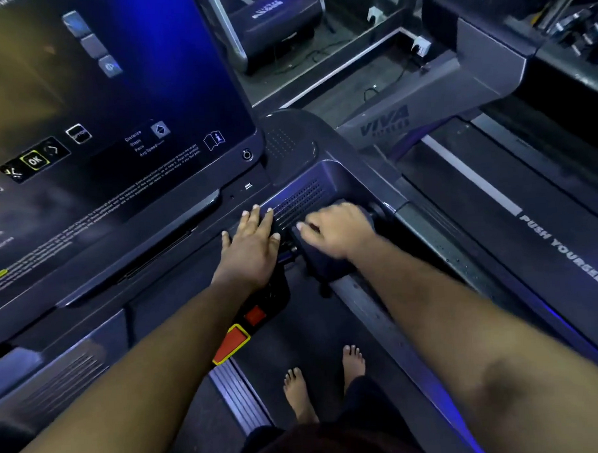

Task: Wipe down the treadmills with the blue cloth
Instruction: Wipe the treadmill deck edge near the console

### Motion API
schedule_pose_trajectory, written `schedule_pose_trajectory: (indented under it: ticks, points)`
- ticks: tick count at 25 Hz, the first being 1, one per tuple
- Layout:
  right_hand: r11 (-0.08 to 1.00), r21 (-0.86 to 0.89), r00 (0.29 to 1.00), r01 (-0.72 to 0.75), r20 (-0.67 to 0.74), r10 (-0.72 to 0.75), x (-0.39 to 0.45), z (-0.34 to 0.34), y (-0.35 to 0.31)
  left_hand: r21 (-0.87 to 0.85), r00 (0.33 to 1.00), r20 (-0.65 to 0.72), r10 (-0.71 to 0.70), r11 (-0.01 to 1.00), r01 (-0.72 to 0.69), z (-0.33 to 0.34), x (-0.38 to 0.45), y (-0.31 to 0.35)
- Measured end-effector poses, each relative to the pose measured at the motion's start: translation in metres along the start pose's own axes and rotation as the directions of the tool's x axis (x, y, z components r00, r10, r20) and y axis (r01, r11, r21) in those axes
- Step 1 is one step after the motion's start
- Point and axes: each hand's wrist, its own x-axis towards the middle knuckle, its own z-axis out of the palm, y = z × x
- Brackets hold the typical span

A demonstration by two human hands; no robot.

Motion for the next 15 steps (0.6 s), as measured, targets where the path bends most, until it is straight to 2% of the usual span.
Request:
schedule_pose_trajectory:
  ticks: [1, 2, 3, 4, 6, 8, 9, 11, 12, 13, 14, 15]
  points:
    - [0.999, 0.024, 0.999, -0.024, 0.032, 0.023, 0.005, -0.003, 0.001, 0.004, 1.0, 0.006, -0.002, 1.0, 0.002, 0.0, 0.0, 0.0]
    - [0.997, 0.057, 0.999, -0.049, -0.022, 0.05, 0.002, 0.001, 0.001, 0.005, 1.0, 0.003, 0.001, 1.0, -0.002, 0.001, -0.001, 0.0]
    - [0.988, 0.083, 0.981, -0.129, -0.134, 0.14, -0.008, 0.008, -0.003, 0.003, 1.0, 0.001, 0.006, 1.0, -0.006, 0.001, -0.001, 0.0]
    - [0.96, 0.141, 0.937, -0.243, -0.221, 0.27, -0.024, 0.019, -0.013, 0.0, 1.0, 0.001, 0.005, 1.0, -0.005, 0.001, -0.001, 0.0]
    - [0.844, 0.35, 0.827, -0.406, -0.251, 0.502, -0.049, 0.048, -0.048, -0.01, 1.0, -0.003, -0.001, 1.0, 0.001, 0.001, 0.0, 0.0]
    - [0.604, 0.67, 0.706, -0.431, -0.168, 0.689, -0.045, 0.06, -0.074, -0.014, 1.0, 0.001, 0.006, 1.0, -0.006, 0.002, 0.0, 0.0]
    - [0.428, 0.811, 0.606, -0.4, -0.117, 0.787, -0.032, 0.055, -0.076, -0.016, 1.0, 0.002, 0.01, 1.0, -0.01, 0.001, 0.0, 0.0]
    - [-0.009, 0.966, 0.302, -0.26, 0.09, 0.949, -0.007, 0.038, -0.067, -0.019, 1.0, 0.003, 0.008, 1.0, -0.008, 0.0, 0.0, 0.0]
    - [-0.21, 0.968, 0.196, -0.14, 0.235, 0.952, -0.002, 0.033, -0.064, -0.02, 1.0, 0.003, 0.008, 1.0, -0.008, 0.0, 0.0, -0.001]
    - [-0.336, 0.94, 0.159, -0.058, 0.341, 0.927, -0.002, 0.032, -0.063, -0.025, 1.0, 0.002, 0.008, 1.0, -0.008, 0.0, -0.001, -0.001]
    - [-0.38, 0.925, 0.194, -0.026, 0.377, 0.906, -0.006, 0.031, -0.068, -0.031, 1.0, 0.003, 0.012, 0.999, -0.012, 0.001, -0.001, -0.001]
    - [-0.345, 0.933, 0.24, -0.102, 0.359, 0.902, -0.011, 0.028, -0.08, -0.035, 1.0, 0.005, 0.016, 0.999, -0.015, 0.0, 0.0, -0.001]
